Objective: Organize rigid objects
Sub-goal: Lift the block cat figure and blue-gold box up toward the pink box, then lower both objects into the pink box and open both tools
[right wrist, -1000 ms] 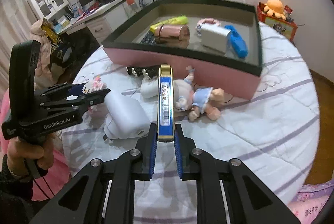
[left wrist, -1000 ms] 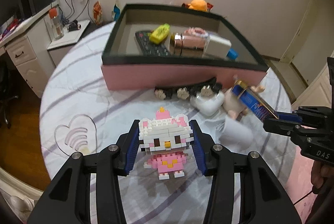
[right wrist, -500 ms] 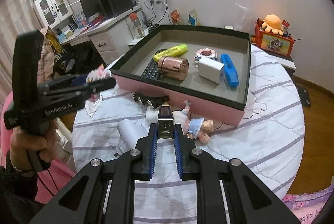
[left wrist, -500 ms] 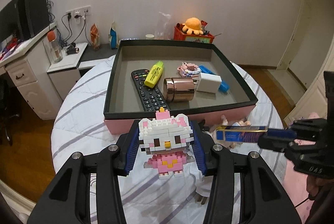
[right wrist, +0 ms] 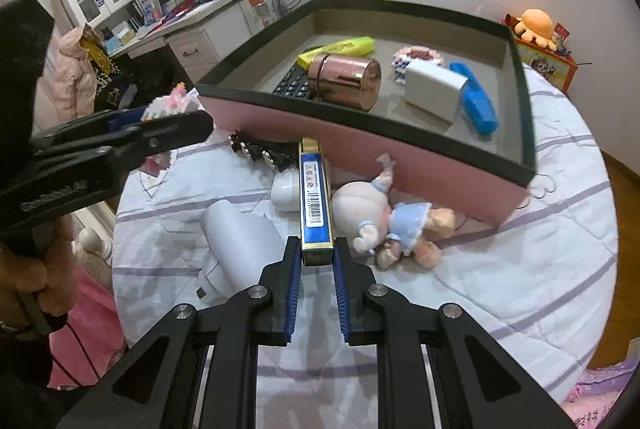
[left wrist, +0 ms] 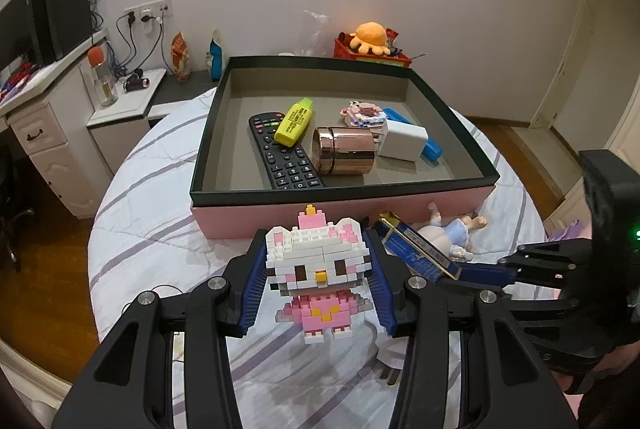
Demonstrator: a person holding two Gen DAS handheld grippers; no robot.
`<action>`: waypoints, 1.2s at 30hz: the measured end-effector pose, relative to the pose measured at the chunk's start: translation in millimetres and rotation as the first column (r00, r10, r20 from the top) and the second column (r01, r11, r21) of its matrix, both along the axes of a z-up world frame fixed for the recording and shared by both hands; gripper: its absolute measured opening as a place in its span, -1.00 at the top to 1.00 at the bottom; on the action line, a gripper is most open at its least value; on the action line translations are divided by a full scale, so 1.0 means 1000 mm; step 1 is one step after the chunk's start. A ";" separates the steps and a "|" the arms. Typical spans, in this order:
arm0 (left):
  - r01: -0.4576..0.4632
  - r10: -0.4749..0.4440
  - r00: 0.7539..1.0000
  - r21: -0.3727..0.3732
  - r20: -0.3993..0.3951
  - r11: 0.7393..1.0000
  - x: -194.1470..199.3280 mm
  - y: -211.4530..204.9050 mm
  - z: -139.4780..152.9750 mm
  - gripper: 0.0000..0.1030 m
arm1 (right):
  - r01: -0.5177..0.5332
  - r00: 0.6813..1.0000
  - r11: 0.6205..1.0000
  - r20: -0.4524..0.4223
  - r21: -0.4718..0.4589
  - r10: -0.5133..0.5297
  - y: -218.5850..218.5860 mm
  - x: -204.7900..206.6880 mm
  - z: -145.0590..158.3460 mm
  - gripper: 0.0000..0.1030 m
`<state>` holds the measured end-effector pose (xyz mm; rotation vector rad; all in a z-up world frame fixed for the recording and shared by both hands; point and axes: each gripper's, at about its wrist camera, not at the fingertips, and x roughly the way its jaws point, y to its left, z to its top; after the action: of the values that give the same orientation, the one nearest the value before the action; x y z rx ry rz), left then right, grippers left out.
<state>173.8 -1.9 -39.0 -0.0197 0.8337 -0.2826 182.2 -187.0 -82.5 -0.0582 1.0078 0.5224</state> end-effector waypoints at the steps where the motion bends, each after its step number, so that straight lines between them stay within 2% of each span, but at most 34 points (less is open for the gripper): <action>1: -0.001 0.001 1.000 0.001 0.000 1.000 0.000 0.001 0.000 0.10 | 0.004 1.000 1.000 -0.005 0.001 -0.004 0.001 0.001 -0.002 0.69; 14: 0.001 -0.001 1.000 0.003 -0.009 1.000 -0.001 -0.002 -0.006 0.10 | 0.028 0.999 1.000 -0.023 0.013 -0.027 0.005 0.005 -0.005 0.69; 23: -0.013 0.013 1.000 0.008 -0.004 1.000 -0.003 0.000 -0.005 0.10 | 0.052 0.999 0.997 -0.002 0.052 -0.052 0.000 -0.002 0.002 0.71; 30: -0.002 0.002 1.000 0.009 0.010 1.000 -0.001 -0.003 0.001 0.10 | 0.084 0.996 0.990 0.023 0.110 -0.087 -0.020 -0.009 0.020 0.71; 36: 0.017 -0.018 0.998 0.014 0.058 1.000 0.011 -0.009 0.021 0.10 | 0.099 0.989 0.987 0.097 0.129 -0.112 -0.033 -0.006 0.053 0.71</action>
<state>184.9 -11.0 -17.8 0.0081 0.7779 -0.2931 175.9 -219.5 -29.6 0.0773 0.8701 0.4789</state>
